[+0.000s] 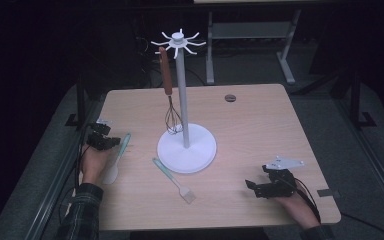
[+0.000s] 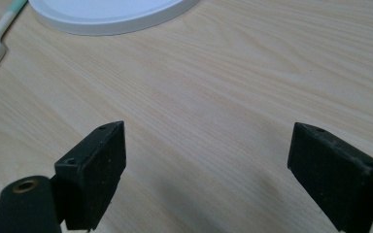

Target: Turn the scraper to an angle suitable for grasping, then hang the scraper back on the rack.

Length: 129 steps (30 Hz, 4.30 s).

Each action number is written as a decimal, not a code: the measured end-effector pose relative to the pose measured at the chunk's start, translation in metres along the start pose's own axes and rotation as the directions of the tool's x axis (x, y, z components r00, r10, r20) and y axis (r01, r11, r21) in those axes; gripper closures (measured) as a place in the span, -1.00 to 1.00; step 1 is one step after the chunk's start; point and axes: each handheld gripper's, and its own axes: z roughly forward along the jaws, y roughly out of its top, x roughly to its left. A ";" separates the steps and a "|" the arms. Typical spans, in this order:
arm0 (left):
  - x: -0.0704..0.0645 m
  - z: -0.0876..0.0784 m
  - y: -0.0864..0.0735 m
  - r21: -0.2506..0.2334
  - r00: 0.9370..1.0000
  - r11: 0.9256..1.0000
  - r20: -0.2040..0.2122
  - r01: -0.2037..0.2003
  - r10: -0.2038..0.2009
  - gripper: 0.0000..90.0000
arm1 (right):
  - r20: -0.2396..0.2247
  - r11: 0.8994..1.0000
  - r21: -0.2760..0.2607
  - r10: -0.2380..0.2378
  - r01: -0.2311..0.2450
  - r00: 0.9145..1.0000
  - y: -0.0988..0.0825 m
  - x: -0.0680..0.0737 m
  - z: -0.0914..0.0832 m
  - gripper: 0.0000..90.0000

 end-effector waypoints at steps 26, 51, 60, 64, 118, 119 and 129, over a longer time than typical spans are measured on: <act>-0.029 0.009 0.000 -0.019 0.983 0.996 0.163 -0.082 0.085 1.00 | -0.006 1.000 0.007 -0.007 0.007 1.000 0.000 0.000 0.001 -0.69; -0.055 -0.020 -0.013 -0.037 0.933 0.976 0.289 -0.213 0.215 0.99 | -0.009 1.000 0.002 -0.005 0.005 1.000 0.000 -0.001 0.000 -0.69; -0.050 -0.037 -0.042 -0.037 0.932 0.977 0.296 -0.208 0.209 0.73 | -0.012 1.000 0.003 -0.007 0.007 1.000 0.000 0.000 0.000 -0.69; -0.049 -0.037 -0.048 -0.032 0.938 0.974 0.266 -0.222 0.223 0.71 | -0.010 1.000 0.005 -0.008 0.008 1.000 0.000 0.000 0.000 -0.69; -0.052 -0.083 -0.059 -0.172 0.957 0.985 0.280 -0.025 0.073 0.82 | -0.050 0.999 0.040 0.021 -0.019 0.999 0.006 0.005 -0.007 -0.68; -0.054 -0.086 -0.059 -0.177 0.955 0.984 0.286 -0.031 0.082 0.82 | -0.052 0.999 0.036 0.015 -0.013 0.999 0.007 0.006 -0.006 -0.68; -0.072 -0.094 -0.061 -0.205 0.925 0.978 0.364 -0.032 0.106 0.82 | -0.062 1.000 0.022 -0.002 0.004 0.998 0.010 0.015 -0.003 -0.69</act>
